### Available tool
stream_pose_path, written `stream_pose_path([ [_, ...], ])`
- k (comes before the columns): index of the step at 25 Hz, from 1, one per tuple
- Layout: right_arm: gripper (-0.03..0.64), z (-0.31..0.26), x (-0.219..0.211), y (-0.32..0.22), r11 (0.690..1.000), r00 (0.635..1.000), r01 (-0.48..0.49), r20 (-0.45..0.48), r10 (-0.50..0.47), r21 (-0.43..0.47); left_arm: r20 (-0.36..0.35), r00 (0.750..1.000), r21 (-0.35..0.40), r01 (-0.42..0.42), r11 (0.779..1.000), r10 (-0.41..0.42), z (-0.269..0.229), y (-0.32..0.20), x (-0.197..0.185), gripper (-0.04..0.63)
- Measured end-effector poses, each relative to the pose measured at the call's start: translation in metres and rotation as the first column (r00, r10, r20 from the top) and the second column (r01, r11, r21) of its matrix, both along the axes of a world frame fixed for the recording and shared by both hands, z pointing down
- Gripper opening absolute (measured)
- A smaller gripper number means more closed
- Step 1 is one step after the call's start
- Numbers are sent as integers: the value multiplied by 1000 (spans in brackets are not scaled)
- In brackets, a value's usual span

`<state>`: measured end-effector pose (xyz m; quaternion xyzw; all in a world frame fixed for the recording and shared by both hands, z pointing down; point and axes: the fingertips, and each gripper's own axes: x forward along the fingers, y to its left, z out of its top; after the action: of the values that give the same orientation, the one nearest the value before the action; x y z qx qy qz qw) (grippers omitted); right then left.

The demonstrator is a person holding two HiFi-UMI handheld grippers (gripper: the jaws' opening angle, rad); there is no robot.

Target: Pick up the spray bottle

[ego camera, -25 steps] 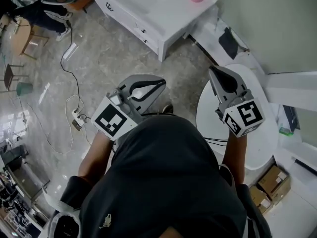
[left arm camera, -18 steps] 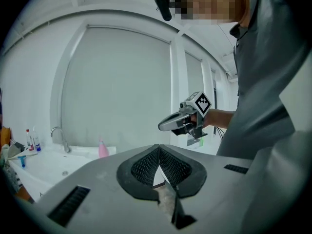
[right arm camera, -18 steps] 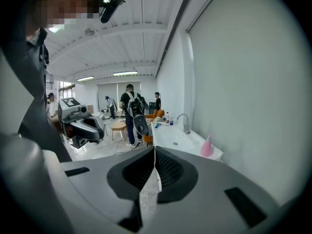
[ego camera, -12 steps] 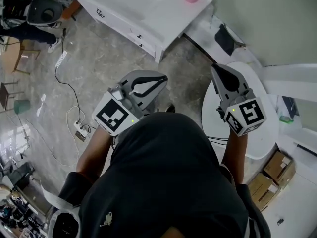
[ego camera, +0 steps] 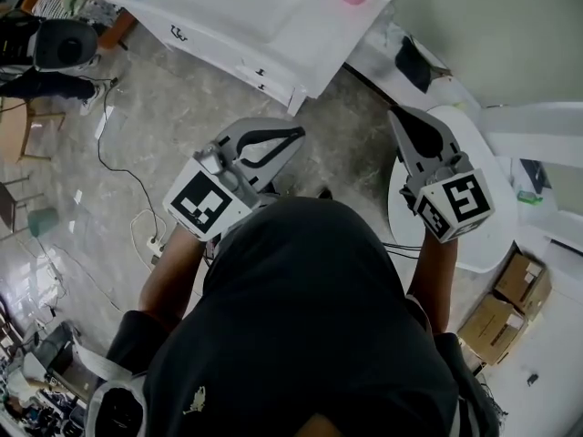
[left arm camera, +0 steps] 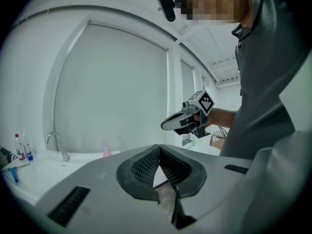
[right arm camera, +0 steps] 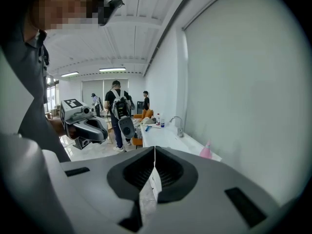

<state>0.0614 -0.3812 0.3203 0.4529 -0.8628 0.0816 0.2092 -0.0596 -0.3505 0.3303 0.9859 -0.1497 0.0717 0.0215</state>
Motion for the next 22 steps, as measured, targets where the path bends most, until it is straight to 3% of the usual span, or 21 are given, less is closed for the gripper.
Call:
stream_pose_path([
  [8, 9, 0, -13, -5, 1000, 1000, 0, -14, 0, -2, -4, 1000, 0, -11, 1000, 11, 2, -17, -14, 6],
  [14, 9, 14, 15, -27, 999, 1000, 17, 10, -16, -36, 22, 999, -34, 37, 999, -36, 12, -35, 9, 6],
  [22, 9, 16, 49, -75, 992, 992, 121, 45, -120, -34, 49, 991, -55, 126, 990, -124, 10, -67, 49, 6],
])
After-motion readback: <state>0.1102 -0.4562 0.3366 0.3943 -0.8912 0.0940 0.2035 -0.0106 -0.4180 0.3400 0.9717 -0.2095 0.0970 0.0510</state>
